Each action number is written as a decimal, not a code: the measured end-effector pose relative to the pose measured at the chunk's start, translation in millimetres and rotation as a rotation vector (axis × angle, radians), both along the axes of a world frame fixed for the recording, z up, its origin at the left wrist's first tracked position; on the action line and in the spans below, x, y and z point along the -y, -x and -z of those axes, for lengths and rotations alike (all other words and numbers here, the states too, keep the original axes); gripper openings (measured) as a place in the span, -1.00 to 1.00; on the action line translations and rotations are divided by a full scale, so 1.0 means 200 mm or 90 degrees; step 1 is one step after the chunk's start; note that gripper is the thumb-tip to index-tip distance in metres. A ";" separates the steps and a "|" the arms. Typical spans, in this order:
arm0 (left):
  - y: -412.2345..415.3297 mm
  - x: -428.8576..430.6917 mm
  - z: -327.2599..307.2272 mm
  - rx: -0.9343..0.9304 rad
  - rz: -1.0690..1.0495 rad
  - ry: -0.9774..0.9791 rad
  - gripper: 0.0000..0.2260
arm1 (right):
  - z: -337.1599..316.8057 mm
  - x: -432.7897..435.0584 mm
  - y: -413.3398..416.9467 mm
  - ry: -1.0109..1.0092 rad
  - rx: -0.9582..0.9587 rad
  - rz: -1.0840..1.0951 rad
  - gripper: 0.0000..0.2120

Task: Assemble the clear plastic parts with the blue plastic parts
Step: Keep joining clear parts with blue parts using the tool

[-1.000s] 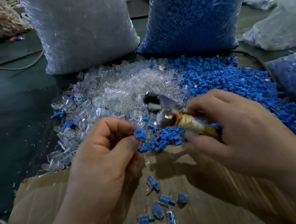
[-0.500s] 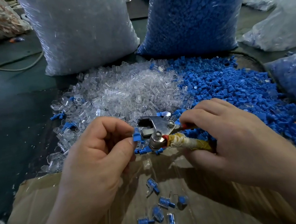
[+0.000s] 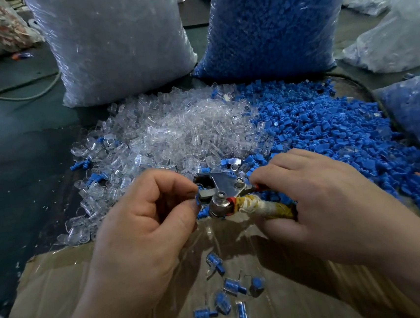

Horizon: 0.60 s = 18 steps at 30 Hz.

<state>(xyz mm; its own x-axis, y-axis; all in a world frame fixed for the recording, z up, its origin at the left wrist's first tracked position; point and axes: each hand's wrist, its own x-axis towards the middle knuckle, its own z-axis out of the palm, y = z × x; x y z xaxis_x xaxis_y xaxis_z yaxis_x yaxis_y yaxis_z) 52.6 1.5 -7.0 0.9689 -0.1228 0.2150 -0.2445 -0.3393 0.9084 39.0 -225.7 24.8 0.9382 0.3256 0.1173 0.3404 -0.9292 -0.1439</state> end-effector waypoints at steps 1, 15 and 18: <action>0.00 0.00 0.00 -0.004 0.001 0.004 -0.72 | 0.00 0.00 0.00 -0.002 -0.010 0.002 -0.58; -0.03 0.01 0.01 -0.136 -0.028 0.080 -0.78 | 0.04 0.06 -0.09 0.051 0.022 0.131 -0.36; -0.01 0.05 0.01 -0.207 0.015 0.090 -0.74 | 0.06 0.05 -0.13 0.095 0.011 0.154 -0.29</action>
